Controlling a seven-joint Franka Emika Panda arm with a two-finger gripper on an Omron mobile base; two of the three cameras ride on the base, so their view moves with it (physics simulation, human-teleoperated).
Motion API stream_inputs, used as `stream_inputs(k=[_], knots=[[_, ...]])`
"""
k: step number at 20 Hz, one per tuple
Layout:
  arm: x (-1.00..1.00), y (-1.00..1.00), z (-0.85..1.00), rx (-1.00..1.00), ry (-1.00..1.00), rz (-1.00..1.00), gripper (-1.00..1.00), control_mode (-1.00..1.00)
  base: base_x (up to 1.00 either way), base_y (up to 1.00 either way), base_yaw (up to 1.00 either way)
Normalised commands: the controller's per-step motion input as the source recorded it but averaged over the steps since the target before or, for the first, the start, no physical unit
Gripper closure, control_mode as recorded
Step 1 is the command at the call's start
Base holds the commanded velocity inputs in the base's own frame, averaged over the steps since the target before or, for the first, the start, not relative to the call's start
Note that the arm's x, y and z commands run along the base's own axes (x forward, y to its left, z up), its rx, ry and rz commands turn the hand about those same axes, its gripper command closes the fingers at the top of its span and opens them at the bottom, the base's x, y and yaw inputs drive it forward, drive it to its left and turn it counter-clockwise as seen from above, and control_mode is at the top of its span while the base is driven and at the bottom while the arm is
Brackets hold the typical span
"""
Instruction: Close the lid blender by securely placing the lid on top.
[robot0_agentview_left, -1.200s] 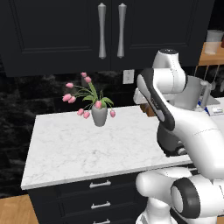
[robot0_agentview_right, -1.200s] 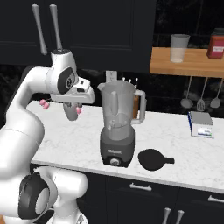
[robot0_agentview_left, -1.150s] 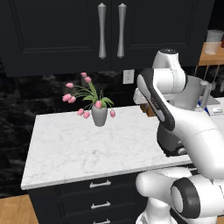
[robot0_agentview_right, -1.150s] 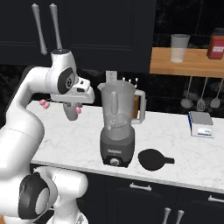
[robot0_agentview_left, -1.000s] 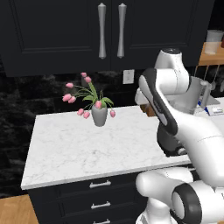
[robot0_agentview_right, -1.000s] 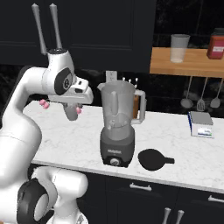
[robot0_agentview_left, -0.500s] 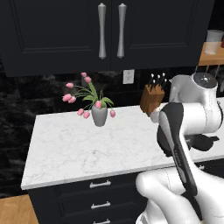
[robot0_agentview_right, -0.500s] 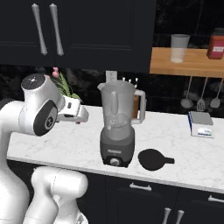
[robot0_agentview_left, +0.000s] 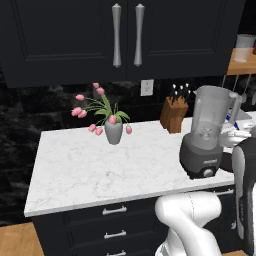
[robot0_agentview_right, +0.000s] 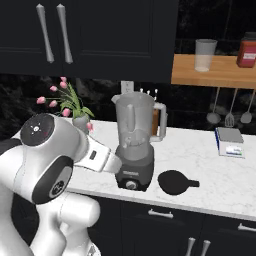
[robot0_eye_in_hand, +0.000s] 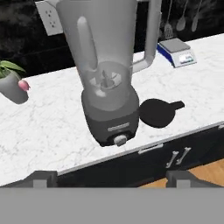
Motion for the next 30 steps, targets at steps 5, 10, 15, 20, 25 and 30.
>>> stream_inputs(k=[5, 10, 15, 20, 25, 30], knots=[[-0.57, -1.0, 0.55, 0.37, -0.02, -0.17, -1.0, -1.0, 0.0, 0.0, 0.0], [-0.43, -1.0, 0.21, 0.49, 0.0, -0.15, -1.0, -1.0, 0.0, 0.0, 0.0], [0.24, -1.0, -0.2, 0.49, 0.17, -0.12, -1.0, -1.0, 0.0, 0.0, 0.0], [0.72, -0.7, -0.38, 0.42, 0.39, -0.2, -1.0, -1.0, 0.0, 0.0, 0.0], [0.69, -0.61, -0.33, 0.32, 0.45, -0.23, -1.0, -1.0, 0.0, 0.0, 0.0], [0.39, -0.5, -0.44, 0.25, 0.3, -0.19, -1.0, -1.0, 0.0, 0.0, 0.0]])
